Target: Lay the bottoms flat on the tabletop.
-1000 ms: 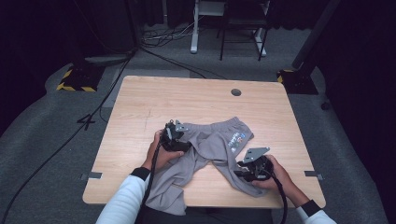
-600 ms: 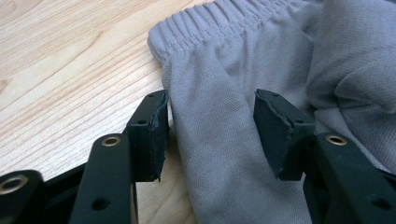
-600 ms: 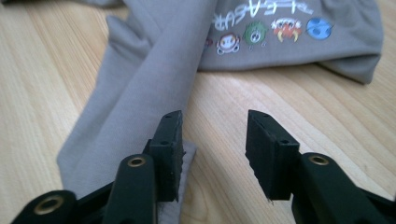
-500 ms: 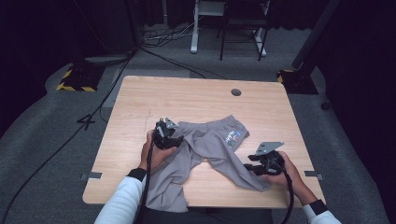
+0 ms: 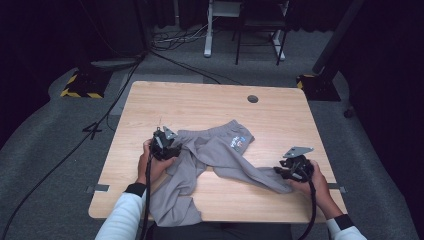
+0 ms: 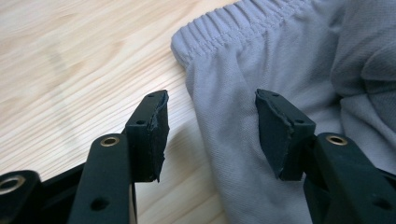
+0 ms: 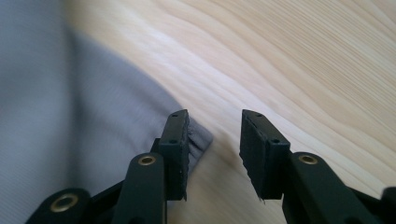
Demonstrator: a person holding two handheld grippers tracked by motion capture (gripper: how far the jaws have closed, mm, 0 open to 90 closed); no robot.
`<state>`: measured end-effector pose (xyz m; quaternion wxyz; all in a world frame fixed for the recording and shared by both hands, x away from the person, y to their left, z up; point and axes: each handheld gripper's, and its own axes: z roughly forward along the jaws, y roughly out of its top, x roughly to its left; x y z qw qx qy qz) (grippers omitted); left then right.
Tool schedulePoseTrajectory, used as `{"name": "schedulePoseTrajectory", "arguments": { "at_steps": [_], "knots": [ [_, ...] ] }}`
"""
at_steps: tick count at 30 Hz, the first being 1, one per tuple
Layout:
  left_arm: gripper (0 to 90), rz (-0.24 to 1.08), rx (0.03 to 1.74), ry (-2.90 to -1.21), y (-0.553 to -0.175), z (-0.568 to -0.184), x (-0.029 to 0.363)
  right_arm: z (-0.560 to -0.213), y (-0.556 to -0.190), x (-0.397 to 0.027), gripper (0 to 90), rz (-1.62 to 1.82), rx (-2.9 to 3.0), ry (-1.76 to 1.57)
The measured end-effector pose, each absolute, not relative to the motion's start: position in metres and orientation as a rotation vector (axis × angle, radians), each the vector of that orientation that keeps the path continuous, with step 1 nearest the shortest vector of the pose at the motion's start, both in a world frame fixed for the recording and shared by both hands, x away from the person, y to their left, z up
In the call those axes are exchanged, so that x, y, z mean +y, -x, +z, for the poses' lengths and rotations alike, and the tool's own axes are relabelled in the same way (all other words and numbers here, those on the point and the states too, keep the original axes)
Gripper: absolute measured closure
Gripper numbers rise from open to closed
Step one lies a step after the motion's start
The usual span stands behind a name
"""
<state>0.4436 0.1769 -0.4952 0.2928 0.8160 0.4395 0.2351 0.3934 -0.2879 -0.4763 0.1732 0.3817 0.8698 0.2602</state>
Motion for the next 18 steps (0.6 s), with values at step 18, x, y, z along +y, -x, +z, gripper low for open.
{"name": "schedulePoseTrajectory", "arguments": {
  "at_steps": [18],
  "knots": [
    [42.6,0.55,1.394,-2.043,-0.422,-0.496,0.257,-0.459,-0.408,-0.341,53.4,0.554,2.252,-1.283]
  ]
}}
